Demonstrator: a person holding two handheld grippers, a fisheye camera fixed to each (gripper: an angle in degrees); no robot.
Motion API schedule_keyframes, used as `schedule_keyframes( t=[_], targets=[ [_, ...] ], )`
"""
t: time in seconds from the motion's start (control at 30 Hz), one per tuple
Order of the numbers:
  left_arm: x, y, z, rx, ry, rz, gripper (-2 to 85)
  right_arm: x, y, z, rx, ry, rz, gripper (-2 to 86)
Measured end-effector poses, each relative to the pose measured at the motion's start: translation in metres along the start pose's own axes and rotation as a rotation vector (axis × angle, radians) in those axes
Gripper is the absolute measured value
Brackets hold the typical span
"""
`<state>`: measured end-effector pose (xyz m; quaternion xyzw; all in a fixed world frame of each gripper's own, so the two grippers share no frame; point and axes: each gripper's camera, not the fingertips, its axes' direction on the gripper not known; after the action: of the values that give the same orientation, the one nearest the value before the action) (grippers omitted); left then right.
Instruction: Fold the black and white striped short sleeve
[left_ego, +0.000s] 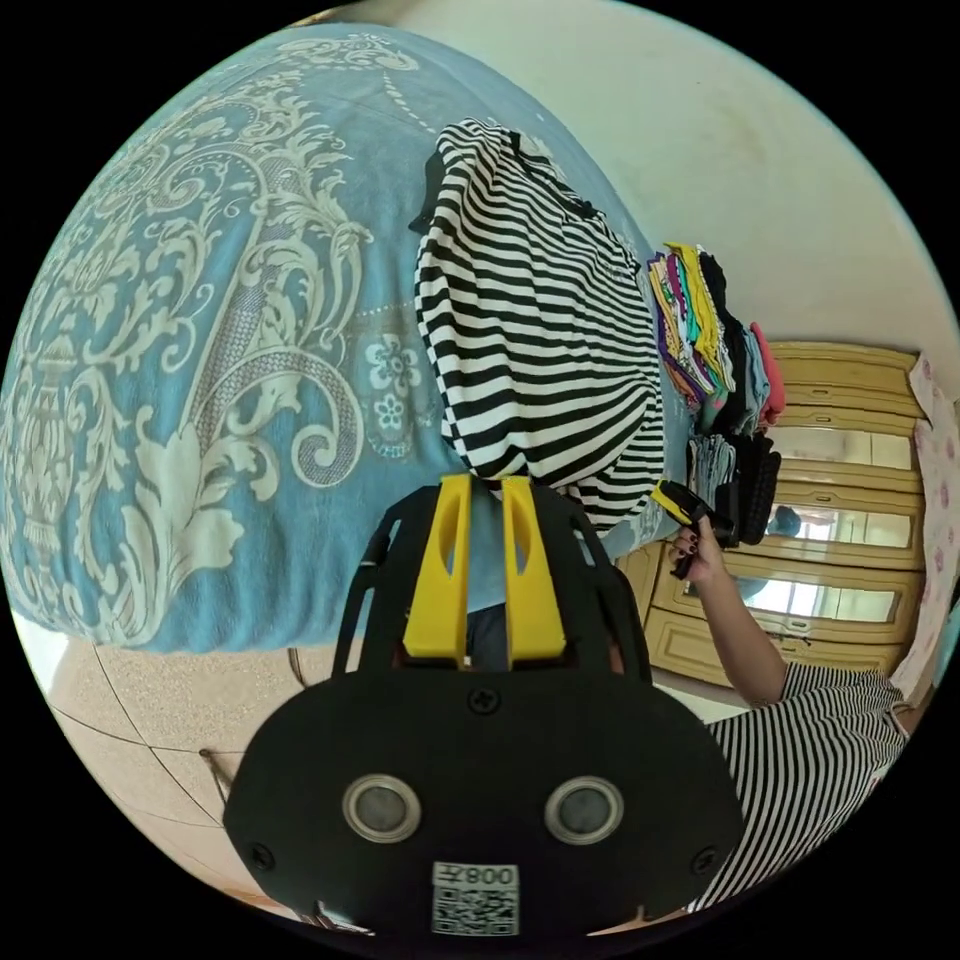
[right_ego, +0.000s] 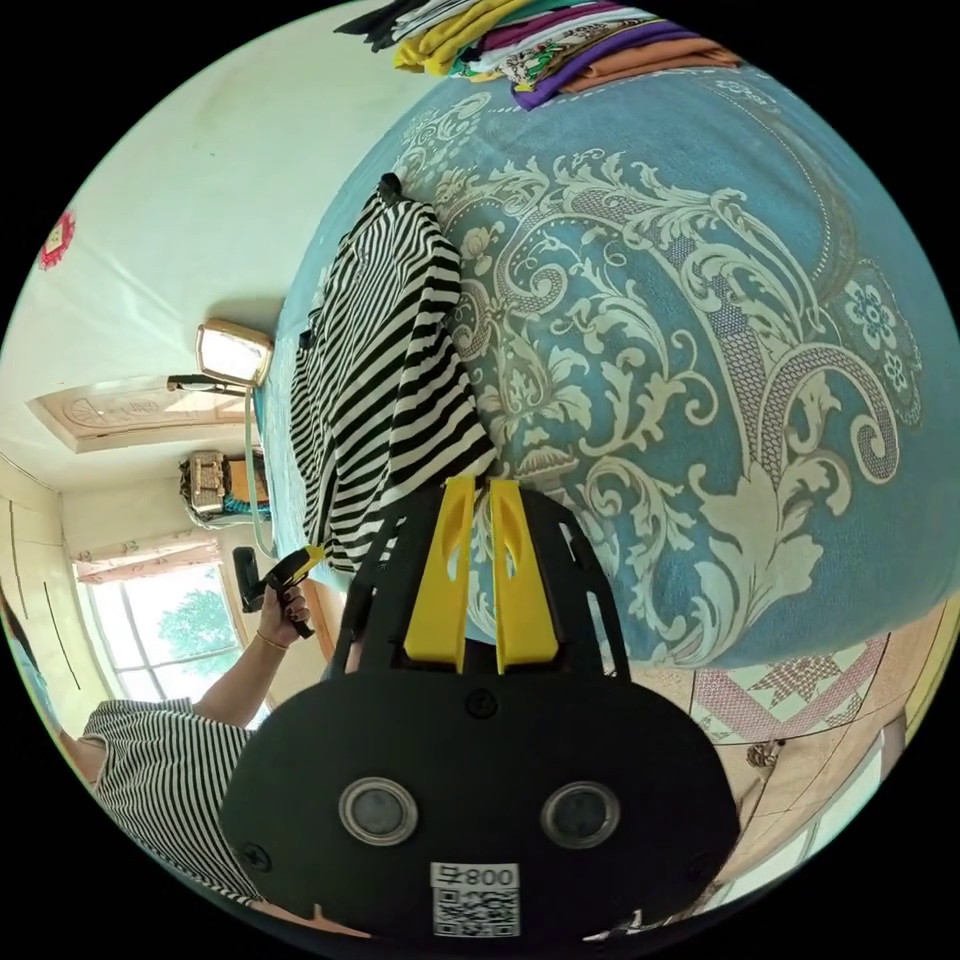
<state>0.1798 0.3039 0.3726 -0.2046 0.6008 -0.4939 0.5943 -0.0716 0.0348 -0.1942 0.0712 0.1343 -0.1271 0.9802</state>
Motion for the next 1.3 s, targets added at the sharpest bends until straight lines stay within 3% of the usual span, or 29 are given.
schedule_keyframes(
  t=[0.1,0.27,0.4,0.57,0.7,0.97,1.3],
  targets=[
    [-0.005,0.001,-0.019,0.020,0.062,0.025,2.1,0.000,-0.001,-0.005,-0.018,-0.103,-0.009,1.1],
    [-0.017,0.032,-0.089,0.171,0.333,0.086,0.8,-0.037,0.021,-0.074,0.055,-0.349,-0.176,0.2],
    [-0.045,0.052,-0.099,0.171,0.334,0.050,0.7,-0.042,0.035,-0.112,0.095,-0.385,-0.207,0.2],
    [-0.112,0.085,-0.060,-0.004,0.235,-0.127,1.1,0.017,0.044,-0.099,0.065,-0.265,-0.017,0.4],
    [-0.137,0.112,-0.056,0.008,0.294,-0.159,2.1,0.065,0.061,-0.088,0.062,-0.191,0.151,1.0],
    [-0.148,0.125,-0.046,-0.036,0.192,-0.112,5.0,0.067,0.082,-0.080,0.087,-0.077,0.137,5.7],
    [-0.147,0.125,-0.024,-0.072,0.074,-0.078,3.9,0.038,0.059,-0.048,0.000,0.117,0.088,3.1]
  ],
)
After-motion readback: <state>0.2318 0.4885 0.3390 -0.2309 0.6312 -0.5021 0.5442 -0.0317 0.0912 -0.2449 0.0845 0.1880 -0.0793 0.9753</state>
